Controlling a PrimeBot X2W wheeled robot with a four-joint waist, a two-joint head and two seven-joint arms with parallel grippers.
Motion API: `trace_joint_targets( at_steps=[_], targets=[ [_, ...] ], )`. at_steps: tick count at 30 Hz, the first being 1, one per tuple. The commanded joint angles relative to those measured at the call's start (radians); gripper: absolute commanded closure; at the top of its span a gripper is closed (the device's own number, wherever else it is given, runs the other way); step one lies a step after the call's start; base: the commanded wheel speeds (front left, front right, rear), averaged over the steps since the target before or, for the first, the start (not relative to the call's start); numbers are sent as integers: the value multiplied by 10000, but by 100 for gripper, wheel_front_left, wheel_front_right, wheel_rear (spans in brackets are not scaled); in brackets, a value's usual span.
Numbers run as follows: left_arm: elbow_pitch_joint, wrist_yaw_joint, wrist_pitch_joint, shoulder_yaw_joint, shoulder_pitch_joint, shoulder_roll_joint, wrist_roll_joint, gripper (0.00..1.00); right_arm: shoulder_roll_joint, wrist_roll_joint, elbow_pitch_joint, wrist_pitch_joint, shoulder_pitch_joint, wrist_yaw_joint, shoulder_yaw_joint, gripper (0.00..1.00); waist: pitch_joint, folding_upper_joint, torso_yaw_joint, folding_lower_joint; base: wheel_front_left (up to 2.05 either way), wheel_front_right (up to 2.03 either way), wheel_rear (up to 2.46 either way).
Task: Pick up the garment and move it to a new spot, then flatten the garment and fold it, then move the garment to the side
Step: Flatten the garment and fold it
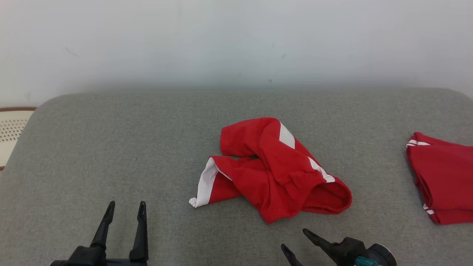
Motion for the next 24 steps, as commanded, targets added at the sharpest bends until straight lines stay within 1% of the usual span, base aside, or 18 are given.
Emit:
trace_joint_targets(
  at_steps=[1,4,5,6,8,11,16,20,21,22,24],
  targets=[
    [12,-45,-35,-20,-133,-56,94,0,-252,-19,361,-26,-486,-7,485,0,327,1,312,-1,0,0,0],
    [60,-84,-35,-59,-263,-182,135,0,-538,-189,1125,-147,-1305,-7,1285,0,521,1,476,-1,0,0,0],
    [69,-119,-35,-70,-310,-209,151,0,-556,-162,1379,-208,-1553,-7,1498,0,578,1,524,-1,0,0,0],
    [69,-119,-35,-70,-310,-209,151,0,-556,-162,1379,-208,-1553,-7,1498,0,578,1,524,-1,0,0,0],
    [90,-176,-35,-64,-377,-272,152,0,-689,-273,1922,-330,-2087,-7,1935,0,701,1,616,-1,0,0,0],
    [126,-227,-35,-50,-511,-360,188,0,-674,-335,2751,-602,-2829,-7,2461,0,874,1,728,-1,0,0,0],
    [148,-326,-35,-47,-694,-489,280,0,-395,-505,4135,-1134,-3805,-7,2816,0,1136,1,874,-1,0,0,0],
    [169,-371,-35,14,-788,-568,293,0,-18,-244,5050,-1516,-4293,-7,2987,0,1289,1,888,-1,0,0,0],
    [174,-391,-35,25,-797,-592,309,0,55,-174,5184,-1685,-4411,-7,3032,60,1318,1,879,-1,0,0,0],
    [187,-409,-35,41,-807,-611,321,0,122,-47,5268,-1829,-4504,-7,3057,99,1347,1,861,-1,0,0,0],
    [210,-428,-35,74,-841,-631,324,0,198,244,5267,-2038,-4563,-7,3137,100,1379,1,790,-1,0,0,0]
  ],
)
